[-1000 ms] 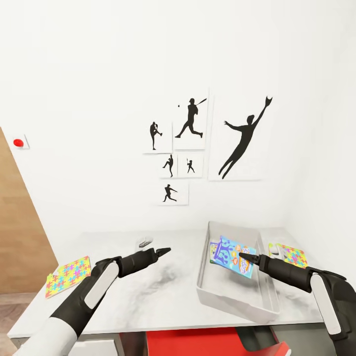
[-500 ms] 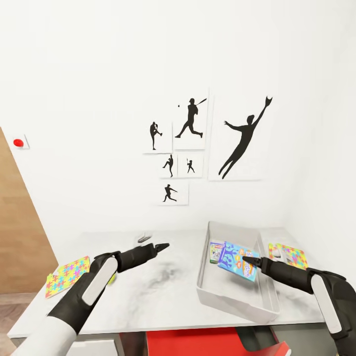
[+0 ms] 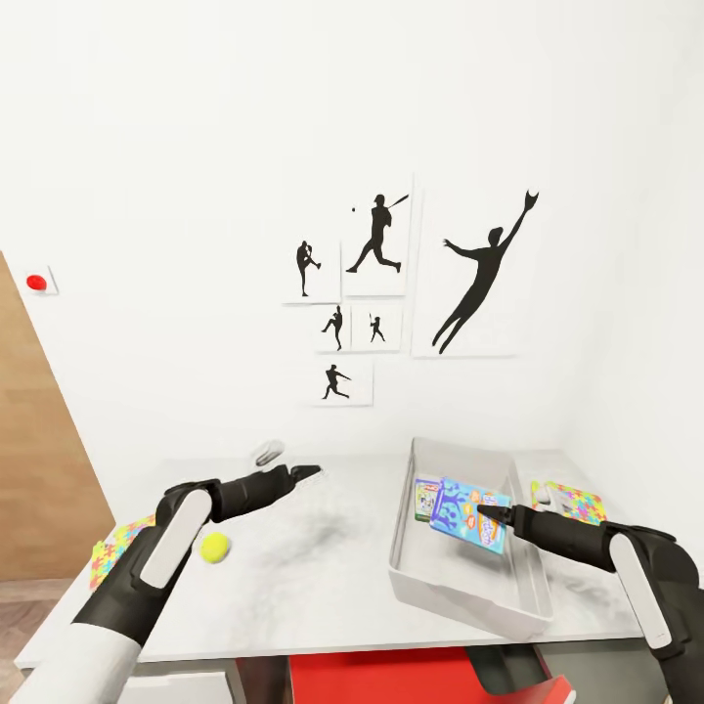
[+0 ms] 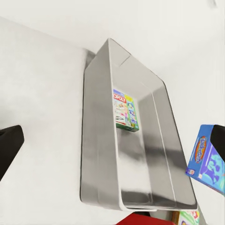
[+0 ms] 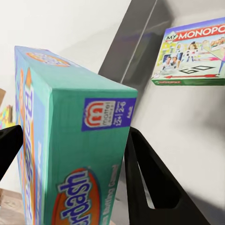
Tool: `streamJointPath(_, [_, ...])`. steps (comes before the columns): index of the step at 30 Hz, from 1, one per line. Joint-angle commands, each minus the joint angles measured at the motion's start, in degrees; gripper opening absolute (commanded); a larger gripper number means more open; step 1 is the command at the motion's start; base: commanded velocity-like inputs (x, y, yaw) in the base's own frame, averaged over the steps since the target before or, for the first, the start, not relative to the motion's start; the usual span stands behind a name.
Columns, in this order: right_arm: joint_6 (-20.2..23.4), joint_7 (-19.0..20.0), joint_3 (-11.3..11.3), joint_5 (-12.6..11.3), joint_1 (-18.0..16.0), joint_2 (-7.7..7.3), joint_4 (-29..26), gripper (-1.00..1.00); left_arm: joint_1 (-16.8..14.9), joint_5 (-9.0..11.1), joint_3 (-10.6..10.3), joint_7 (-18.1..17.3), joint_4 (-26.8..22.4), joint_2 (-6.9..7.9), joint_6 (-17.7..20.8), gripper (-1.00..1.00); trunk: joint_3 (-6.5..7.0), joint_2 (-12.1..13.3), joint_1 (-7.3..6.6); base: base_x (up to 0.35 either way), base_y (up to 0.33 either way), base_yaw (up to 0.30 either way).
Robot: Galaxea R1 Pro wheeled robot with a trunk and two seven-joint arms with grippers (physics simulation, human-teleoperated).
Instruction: Put all the toys in the child's room - the three board games (two on the bed and one on the table), the two jigsaw puzzles on the table, and the tennis ball on the table - inside the toy box on the table in the child's room.
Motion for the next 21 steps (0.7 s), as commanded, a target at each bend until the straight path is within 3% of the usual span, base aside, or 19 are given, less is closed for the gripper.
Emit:
streamJointPath(1, [0.33,0.35,0.01,0.10,-0.05,-0.03,-0.01,-1.00,-0.02,-0.22,0.48,-0.22,-0.11,0.03,0.30,1.00,-0.03,-0.04,0.02,0.000,0.000,0.000])
streamJointPath(13, [0.65,-0.14,0.38,0.09,-1.48,-0.95,0.34,-1.00,-0.02,-0.21,2.17,-0.01,-0.28,0.03,0.98,1.00,-0.03,-0.04,0.02,0.000,0.000,0.000])
streamJointPath(19, [1.05,-1.41,1.23,0.09,-5.13,-1.15,5.82,-1.00,-0.02,-0.20,2.37,0.01,-0.23,0.03,1.04,1.00,-0.03,-0.04,0.02,0.000,0.000,0.000])
streamJointPath(21, [1.12,-1.78,2.92,0.09,-7.38,-1.22,10.19,-1.00,-0.02,-0.20,2.43,0.01,-0.22,0.03,1.06,1.00,-0.03,-0.04,0.02,0.000,0.000,0.000])
